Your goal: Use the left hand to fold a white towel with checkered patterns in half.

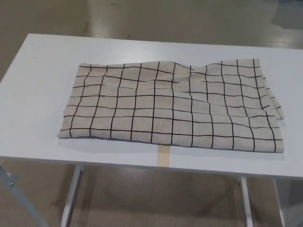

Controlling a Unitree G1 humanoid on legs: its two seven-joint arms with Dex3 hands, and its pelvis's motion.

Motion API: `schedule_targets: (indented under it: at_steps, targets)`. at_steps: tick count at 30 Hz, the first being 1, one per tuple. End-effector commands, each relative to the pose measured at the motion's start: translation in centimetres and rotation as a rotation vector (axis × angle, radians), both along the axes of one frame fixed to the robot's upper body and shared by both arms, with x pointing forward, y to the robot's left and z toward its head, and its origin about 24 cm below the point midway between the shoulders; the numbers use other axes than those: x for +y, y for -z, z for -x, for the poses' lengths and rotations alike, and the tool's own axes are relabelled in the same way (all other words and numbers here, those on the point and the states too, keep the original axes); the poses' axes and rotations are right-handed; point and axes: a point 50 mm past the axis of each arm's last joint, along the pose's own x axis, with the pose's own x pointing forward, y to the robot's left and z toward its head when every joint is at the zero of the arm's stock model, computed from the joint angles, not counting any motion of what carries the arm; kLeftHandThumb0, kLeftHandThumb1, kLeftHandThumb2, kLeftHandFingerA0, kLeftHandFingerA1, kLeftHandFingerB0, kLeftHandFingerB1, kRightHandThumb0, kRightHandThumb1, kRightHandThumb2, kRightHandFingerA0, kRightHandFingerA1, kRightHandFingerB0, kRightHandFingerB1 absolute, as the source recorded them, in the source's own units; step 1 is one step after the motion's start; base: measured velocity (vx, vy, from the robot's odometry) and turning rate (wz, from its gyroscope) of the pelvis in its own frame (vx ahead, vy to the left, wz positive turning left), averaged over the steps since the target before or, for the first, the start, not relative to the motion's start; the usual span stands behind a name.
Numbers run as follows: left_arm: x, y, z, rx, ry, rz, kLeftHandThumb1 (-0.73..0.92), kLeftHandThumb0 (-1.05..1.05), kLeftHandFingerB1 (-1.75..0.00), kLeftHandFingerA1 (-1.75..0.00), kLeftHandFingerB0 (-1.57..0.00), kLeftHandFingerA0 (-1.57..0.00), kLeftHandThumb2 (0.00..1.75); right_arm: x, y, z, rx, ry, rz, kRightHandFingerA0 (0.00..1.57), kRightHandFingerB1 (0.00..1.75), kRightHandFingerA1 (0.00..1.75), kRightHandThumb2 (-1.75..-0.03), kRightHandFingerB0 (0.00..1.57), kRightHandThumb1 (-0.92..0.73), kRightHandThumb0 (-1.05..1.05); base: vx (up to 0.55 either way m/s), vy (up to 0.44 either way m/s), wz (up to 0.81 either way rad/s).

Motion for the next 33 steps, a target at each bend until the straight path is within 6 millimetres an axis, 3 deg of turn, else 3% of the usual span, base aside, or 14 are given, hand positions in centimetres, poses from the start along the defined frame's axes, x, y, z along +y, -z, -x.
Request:
schedule_targets:
  at_steps: [1,3,4,6,10,11,14,15,19,22,25,27,29,33]
  targets:
    - [1.6,-1.4,-0.7,-0.122,-0.017,-0.01,0.43,-0.45,-0.32,-0.37,-0.15,-0.14,0.61,-1.9,-1.9,-0.7,-0.175,0.124,-0.004,0.31,0.37,0.45,-0.63,0.23,-0.77,-0.32,0.0,0.0,0.0]
    - [2.0,-1.7,-0.9,-0.129,0.002,-0.018,0.43,-0.47,-0.24,-0.26,-0.08,-0.04,0.55,-2.5,-2.1,-0.8,-0.204,0.161,-0.024,0.29,0.36,0.48,-0.63,0.21,-0.77,-0.32,0.0,0.0,0.0]
    - [2.1,-1.8,-1.0,-0.134,0.007,-0.02,0.33,-0.5,-0.23,-0.25,-0.06,-0.02,0.72,-2.5,-2.2,-0.9,-0.211,0.164,-0.026,0.28,0.36,0.47,-0.63,0.21,-0.77,-0.32,0.0,0.0,0.0]
    - [2.1,-2.1,-1.3,-0.149,0.025,-0.028,0.33,-0.51,-0.2,-0.23,-0.02,-0.02,0.74,-2.6,-2.4,-1.0,-0.226,0.17,-0.02,0.29,0.36,0.47,-0.63,0.21,-0.77,-0.32,0.0,0.0,0.0]
    - [1.7,-2.7,-1.3,-0.183,0.071,-0.056,0.33,-0.6,-0.13,-0.14,0.0,0.0,0.68,-2.5,-2.6,-0.8,-0.233,0.167,0.001,0.28,0.35,0.47,-0.63,0.2,-0.77,-0.32,0.0,0.0,0.0]
    - [1.2,-3.7,-1.4,-0.238,0.115,-0.101,0.41,-0.67,-0.12,0.0,0.0,0.0,0.75,-2.0,-2.6,-0.8,-0.239,0.144,0.001,0.27,0.36,0.45,-0.62,0.2,-0.77,-0.31,0.0,0.0,0.0]
    - [0.4,-5.2,-1.4,-0.316,0.171,-0.159,0.41,-0.67,-0.19,0.0,0.0,0.0,0.76,-0.8,-2.9,-0.5,-0.249,0.101,-0.012,0.26,0.36,0.45,-0.63,0.2,-0.77,-0.32,0.0,0.0,0.0]
    - [-0.4,-6.9,-1.5,-0.405,0.229,-0.227,0.43,-0.7,-0.3,-0.07,0.0,0.0,0.77,0.3,-2.4,0.0,-0.23,0.058,-0.01,0.25,0.37,0.42,-0.63,0.22,-0.77,-0.33,0.0,0.0,0.0]
    - [-1.4,-9.4,-1.7,-0.528,0.305,-0.332,0.46,-0.73,-0.27,-0.12,0.0,0.0,0.77,1.9,-1.6,0.9,-0.187,-0.012,0.013,0.25,0.36,0.41,-0.63,0.22,-0.76,-0.36,0.0,0.0,0.0]
    - [-2.7,-12.6,-2.8,-0.685,0.387,-0.513,0.44,-0.71,-0.2,-0.17,0.0,0.0,0.76,2.9,-0.8,1.6,-0.138,-0.078,-0.023,0.26,0.35,0.41,-0.63,0.2,-0.77,-0.4,0.0,0.0,0.0]
    - [-3.5,-14.6,-4.2,-0.789,0.446,-0.63,0.43,-0.71,-0.04,0.0,0.0,0.0,0.76,2.7,-0.5,1.6,-0.127,-0.088,-0.036,0.26,0.35,0.4,-0.63,0.2,-0.77,-0.44,0.0,0.0,0.0]
    - [-3.6,-14.8,-4.4,-0.803,0.455,-0.646,0.43,-0.71,-0.04,0.0,0.0,0.0,0.76,2.7,-0.5,1.6,-0.125,-0.089,-0.035,0.26,0.35,0.4,-0.63,0.2,-0.77,-0.44,0.0,0.0,0.0]
    - [-4.3,-16.3,-6.9,-0.876,0.546,-0.71,0.39,-0.62,-0.02,-0.05,0.0,0.0,0.72,2.6,-0.5,1.7,-0.125,-0.086,-0.006,0.27,0.35,0.41,-0.63,0.21,-0.76,-0.45,0.0,0.0,0.0]
    - [-5.0,-17.6,-8.7,-0.89,0.618,-0.743,0.37,-0.57,-0.05,-0.07,0.0,0.0,0.71,2.7,-0.5,1.4,-0.127,-0.088,0.012,0.28,0.36,0.41,-0.63,0.21,-0.76,-0.45,0.0,0.0,0.0]
